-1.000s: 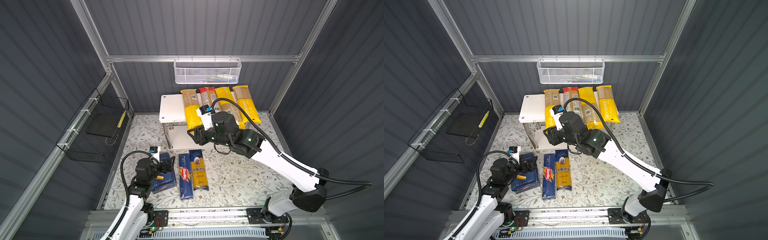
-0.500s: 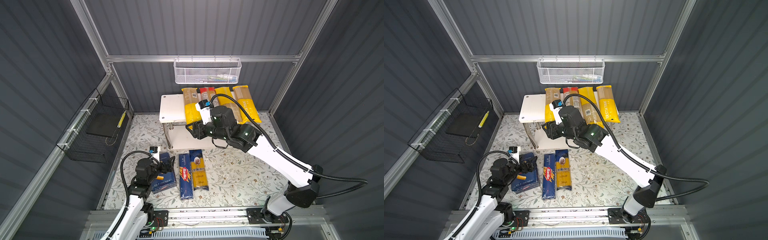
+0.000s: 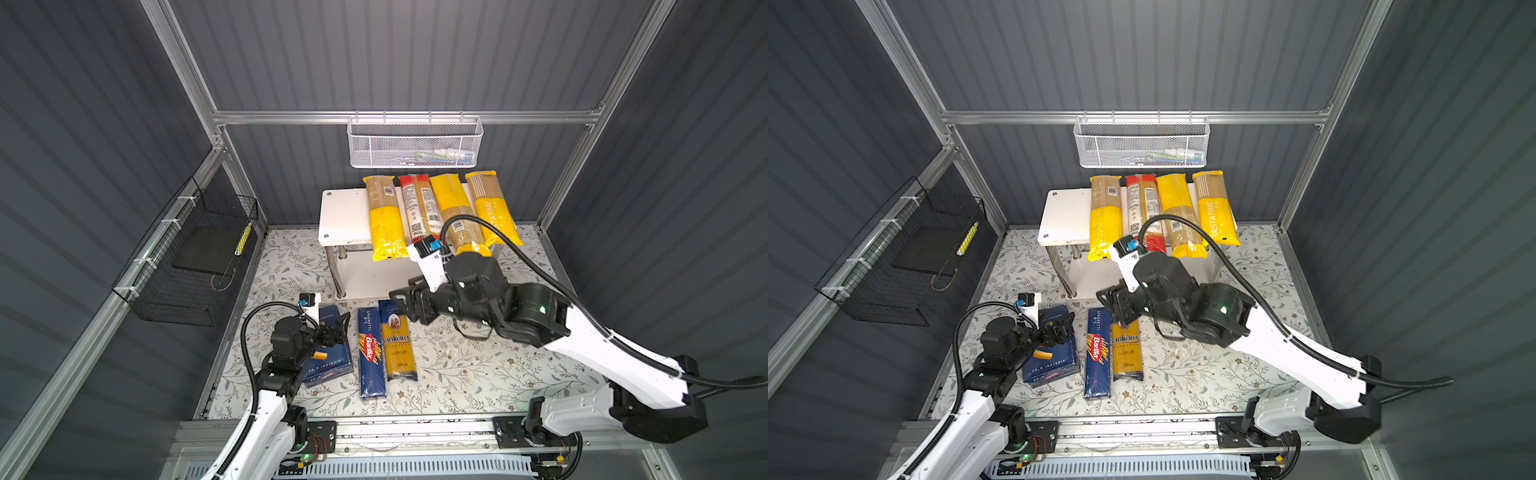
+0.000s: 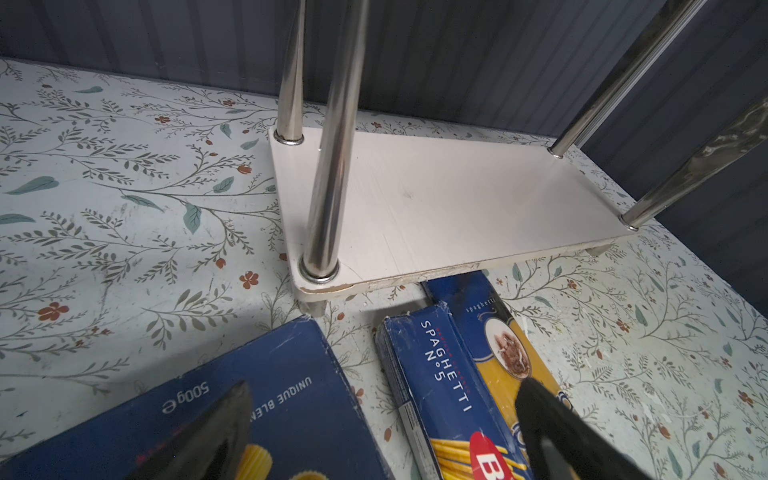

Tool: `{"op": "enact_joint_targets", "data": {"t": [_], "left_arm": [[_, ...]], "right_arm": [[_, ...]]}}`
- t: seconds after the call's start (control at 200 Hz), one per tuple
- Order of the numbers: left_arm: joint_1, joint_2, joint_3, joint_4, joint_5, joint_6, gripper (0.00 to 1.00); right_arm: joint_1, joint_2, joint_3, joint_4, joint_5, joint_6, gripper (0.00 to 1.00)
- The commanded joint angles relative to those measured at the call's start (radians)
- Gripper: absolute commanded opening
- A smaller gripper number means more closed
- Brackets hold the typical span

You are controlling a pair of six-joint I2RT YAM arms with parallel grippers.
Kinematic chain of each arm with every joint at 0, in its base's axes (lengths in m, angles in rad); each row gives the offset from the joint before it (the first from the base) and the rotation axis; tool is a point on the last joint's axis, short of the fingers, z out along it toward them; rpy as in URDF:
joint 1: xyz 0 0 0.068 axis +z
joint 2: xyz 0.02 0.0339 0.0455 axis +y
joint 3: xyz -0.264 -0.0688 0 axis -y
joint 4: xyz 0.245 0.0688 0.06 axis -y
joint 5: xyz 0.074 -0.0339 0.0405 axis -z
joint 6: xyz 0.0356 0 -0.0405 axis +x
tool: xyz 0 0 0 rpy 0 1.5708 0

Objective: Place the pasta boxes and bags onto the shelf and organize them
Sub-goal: 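Withdraw the right gripper from the shelf and move it over the table, then lower the open right gripper over the yellow Ankara spaghetti bag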

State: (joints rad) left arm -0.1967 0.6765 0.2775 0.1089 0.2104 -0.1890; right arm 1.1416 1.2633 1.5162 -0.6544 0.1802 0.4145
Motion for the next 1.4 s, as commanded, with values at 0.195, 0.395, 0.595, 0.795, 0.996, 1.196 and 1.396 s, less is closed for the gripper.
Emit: {"op": "enact_joint_targets", "data": {"t": [0.195, 0.395, 0.595, 0.795, 0.996, 1.196, 1.396], "left_arm": [[0.002, -0.033, -0.007, 0.005, 0.043, 0.004, 0.99], [0.002, -0.072, -0.018, -0.008, 0.024, 0.000, 1.00], [0.001, -0.054, -0.014, 0.000, 0.036, 0.004, 1.00], [0.001, -0.061, -0.015, -0.002, 0.035, 0.003, 1.00], [0.001, -0.072, -0.018, -0.006, 0.029, 0.000, 0.99], [0.001, -0.065, -0.016, -0.005, 0.029, 0.000, 1.00], [0.002, -0.061, -0.015, -0.005, 0.028, -0.001, 1.00]], "right_arm": [[0.114, -0.103, -0.374, 0.007, 0.229, 0.193, 0.65], [0.121, -0.061, -0.530, 0.156, 0.231, 0.270, 0.72], [0.127, 0.004, -0.627, 0.249, 0.226, 0.335, 0.76], [0.127, 0.120, -0.632, 0.317, 0.210, 0.353, 0.82], [0.107, 0.247, -0.631, 0.431, 0.145, 0.355, 0.88], [0.091, 0.339, -0.605, 0.433, 0.113, 0.378, 0.91], [0.069, 0.376, -0.605, 0.439, 0.121, 0.375, 0.93]]}}
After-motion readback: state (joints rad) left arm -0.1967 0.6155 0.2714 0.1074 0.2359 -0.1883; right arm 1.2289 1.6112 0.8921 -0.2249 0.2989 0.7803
